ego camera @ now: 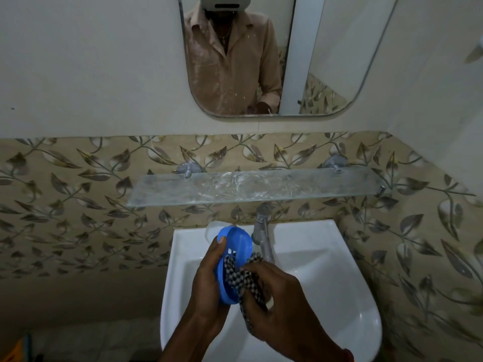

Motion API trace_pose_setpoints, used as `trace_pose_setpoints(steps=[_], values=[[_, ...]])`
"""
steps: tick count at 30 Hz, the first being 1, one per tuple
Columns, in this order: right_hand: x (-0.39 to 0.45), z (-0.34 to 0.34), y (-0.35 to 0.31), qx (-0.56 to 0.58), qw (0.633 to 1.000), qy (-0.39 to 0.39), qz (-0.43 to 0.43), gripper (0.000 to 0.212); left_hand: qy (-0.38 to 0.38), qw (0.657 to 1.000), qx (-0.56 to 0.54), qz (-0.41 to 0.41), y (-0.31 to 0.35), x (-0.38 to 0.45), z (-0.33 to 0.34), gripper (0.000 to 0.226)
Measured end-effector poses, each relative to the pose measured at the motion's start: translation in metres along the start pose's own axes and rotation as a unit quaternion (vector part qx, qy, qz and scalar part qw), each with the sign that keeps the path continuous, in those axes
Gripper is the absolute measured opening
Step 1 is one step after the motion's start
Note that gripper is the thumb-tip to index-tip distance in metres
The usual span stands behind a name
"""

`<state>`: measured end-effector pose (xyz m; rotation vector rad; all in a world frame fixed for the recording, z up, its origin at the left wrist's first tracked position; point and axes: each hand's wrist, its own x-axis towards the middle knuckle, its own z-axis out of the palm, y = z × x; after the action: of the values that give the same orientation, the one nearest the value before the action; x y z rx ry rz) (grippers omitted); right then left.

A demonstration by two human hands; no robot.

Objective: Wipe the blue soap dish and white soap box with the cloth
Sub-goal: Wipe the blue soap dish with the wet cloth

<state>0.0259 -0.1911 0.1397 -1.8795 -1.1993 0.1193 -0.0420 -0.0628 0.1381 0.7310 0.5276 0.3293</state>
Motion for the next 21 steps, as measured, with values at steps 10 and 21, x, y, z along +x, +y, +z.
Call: trace_pose_setpoints(steps=[10, 21], values=[[0.0, -0.023, 0.011, -0.051, 0.992, -0.042, -0.105, 0.036, -0.032, 0.998, 0.04, -0.021, 0.007, -0.002, -0.004, 0.042], [0.013, 0.008, 0.013, -0.008, 0.981, 0.181, 0.066, 0.022, -0.021, 0.999, 0.042, -0.024, -0.01, -0.009, 0.005, 0.05]])
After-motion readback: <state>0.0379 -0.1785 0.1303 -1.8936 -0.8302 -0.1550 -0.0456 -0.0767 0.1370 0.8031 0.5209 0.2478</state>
